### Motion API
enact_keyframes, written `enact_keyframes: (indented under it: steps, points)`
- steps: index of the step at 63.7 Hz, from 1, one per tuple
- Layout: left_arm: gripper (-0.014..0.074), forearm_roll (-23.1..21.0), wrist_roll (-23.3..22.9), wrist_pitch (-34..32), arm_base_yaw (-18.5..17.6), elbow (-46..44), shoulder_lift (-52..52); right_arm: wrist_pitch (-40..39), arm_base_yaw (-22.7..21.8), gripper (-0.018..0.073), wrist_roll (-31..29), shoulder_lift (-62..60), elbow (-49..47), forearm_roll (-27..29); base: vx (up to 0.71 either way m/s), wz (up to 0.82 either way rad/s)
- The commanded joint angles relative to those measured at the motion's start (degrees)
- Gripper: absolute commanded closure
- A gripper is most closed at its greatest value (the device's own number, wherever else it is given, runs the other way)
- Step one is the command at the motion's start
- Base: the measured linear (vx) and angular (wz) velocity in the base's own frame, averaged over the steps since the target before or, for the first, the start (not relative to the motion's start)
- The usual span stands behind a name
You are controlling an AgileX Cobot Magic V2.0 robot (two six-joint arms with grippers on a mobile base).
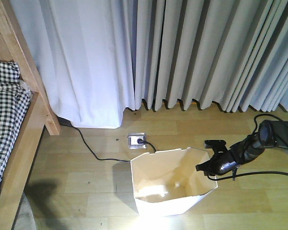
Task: Move trash bin to bedside with robot
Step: 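Lower the held bin onto the floor near the bed with the right gripper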
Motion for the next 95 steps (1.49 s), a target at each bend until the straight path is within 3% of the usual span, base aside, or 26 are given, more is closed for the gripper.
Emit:
enact_keyframes:
  steps: [1,32,54,67,80,95]
  points:
    - [0.0603,-0.13,-0.25,-3.76,-0.17,0.19,-0.81,7.84,0.16,0.0546,3.22,-4.16,-2.90,2.11,0.00,0.00]
    - [0.0603,-0.13,-0.25,-3.76,-0.17,0.19,-0.81,9.98,0.16,0.0524,6.05,-0.64,-9.25,0.44,0.00,0.00]
    - [0.0603,-0.13,-0.25,-3.76,-0.17,0.19,-0.81,13.61,0.16,0.0504,15.97,2.52,-16.43,-10.95,0.00,0.00]
    - [0.0603,-0.13,-0.25,-3.76,-0.17,0.19,-0.81,13.49,0.16,0.0482,16.78,2.52,-16.37,-11.10,0.00,0.00]
    - [0.0603,-0.13,-0.25,-3.76,-0.17,0.19,-0.81,13.18,0.16,0.0408,17.15,2.52,-16.37,-10.89,0.00,0.00]
    - [0.0603,-0.13,-0.25,-3.76,-0.17,0.19,-0.81,13.18,0.16,0.0236,17.10,2.52,-16.37,-10.94,0.00,0.00]
